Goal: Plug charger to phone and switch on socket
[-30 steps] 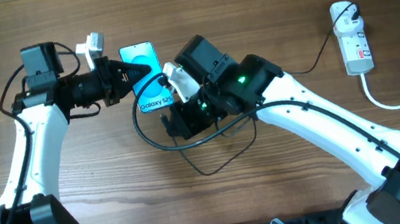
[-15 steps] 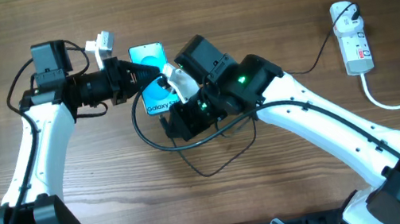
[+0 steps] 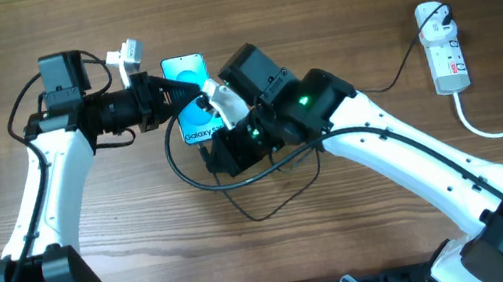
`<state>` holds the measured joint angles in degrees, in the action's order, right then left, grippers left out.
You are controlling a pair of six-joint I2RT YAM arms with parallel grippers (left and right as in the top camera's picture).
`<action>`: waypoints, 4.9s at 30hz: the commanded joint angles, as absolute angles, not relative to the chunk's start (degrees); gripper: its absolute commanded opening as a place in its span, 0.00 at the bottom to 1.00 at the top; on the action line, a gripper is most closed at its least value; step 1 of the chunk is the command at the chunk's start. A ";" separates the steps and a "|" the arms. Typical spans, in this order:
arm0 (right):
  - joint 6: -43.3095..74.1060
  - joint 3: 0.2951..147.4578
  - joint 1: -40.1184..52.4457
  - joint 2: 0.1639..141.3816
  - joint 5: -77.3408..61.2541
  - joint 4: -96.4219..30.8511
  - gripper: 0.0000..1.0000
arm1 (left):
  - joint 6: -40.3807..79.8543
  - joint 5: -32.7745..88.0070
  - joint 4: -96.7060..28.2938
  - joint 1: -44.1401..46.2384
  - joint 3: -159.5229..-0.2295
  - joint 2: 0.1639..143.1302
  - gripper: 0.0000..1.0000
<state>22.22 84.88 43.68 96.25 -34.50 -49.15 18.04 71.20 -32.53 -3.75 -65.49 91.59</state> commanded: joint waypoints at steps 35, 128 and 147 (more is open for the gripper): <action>22.63 84.82 41.54 95.42 -28.21 -48.64 0.04 | 16.91 72.34 -32.32 -3.70 -65.78 90.72 0.04; 22.26 84.84 39.51 95.35 -24.40 -45.17 0.04 | 40.49 58.89 -33.67 -4.78 -65.78 90.70 0.04; 20.97 84.84 40.80 98.28 -19.86 -42.96 0.76 | 42.37 53.04 -35.38 -18.87 -65.78 90.70 0.04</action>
